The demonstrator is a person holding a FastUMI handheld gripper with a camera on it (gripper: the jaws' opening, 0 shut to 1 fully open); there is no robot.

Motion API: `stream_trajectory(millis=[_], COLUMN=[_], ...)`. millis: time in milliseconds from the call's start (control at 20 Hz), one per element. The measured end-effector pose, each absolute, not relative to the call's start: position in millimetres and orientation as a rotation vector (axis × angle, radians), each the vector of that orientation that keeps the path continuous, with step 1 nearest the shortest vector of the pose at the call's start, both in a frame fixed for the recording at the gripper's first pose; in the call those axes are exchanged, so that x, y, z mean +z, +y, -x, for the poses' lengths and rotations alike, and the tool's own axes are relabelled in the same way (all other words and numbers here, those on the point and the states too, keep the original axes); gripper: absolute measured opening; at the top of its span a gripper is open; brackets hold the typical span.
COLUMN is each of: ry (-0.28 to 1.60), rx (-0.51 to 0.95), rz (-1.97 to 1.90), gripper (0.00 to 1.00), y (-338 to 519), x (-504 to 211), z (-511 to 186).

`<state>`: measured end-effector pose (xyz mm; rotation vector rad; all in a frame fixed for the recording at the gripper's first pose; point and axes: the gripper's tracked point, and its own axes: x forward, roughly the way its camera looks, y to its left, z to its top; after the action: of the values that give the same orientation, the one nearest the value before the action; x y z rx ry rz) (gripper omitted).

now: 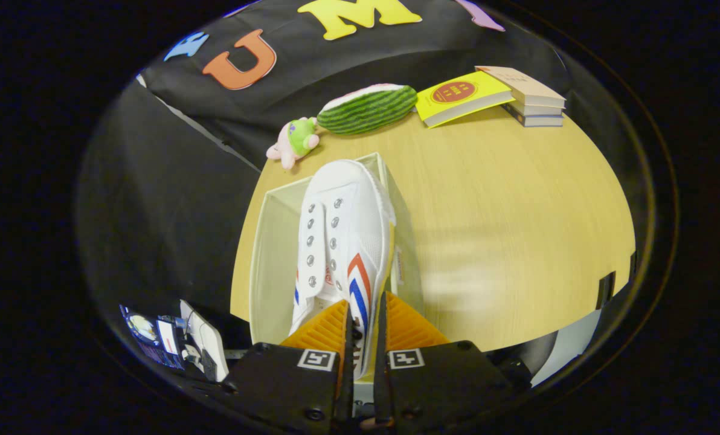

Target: Open the storage box then place both shoes into the box .Put the left shoe in first, then the right shoe, with the right side of both shoes facing outward in a uniform manner.

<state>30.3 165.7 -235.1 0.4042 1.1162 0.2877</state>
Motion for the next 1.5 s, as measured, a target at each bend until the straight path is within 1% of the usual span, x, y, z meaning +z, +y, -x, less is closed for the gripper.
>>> stream_trajectory(millis=[50, 100, 200, 400, 550, 600, 700, 800, 900, 1150, 1250, 1300, 1500], ry=[1.106, 1.101, 1.084, 1.028, 0.951, 0.934, 0.91, 0.847, 0.732, 0.403, 0.304, 0.27, 0.125], rx=[0.3, 0.31, 0.329, 0.328, 0.331, 0.334, 0.326, 0.307, 0.284, 0.218, 0.195, 0.181, 0.123], rz=[-0.389, -0.369, -0.375, -0.371, -0.34, -0.324, -0.306, -0.256, -0.163, -0.057, -0.039, -0.033, -0.061], gripper=[0.24, 0.33, 0.41, 0.42, 0.52, 0.6, 0.62, 0.63, 0.64, 0.66, 0.91, 1.0, 1.0], y=[167, 168, 173, 167, 158, 155, 152, 144, 134, 110, 96, 91, 75], x=[-234, -235, -230, -216, -204, -203, -197, -186, -169, -102, -104, -96, -66], z=[-30, -30, -30, -39, -44, -45, -41, -46, -54, -48, -58, -52, -28])
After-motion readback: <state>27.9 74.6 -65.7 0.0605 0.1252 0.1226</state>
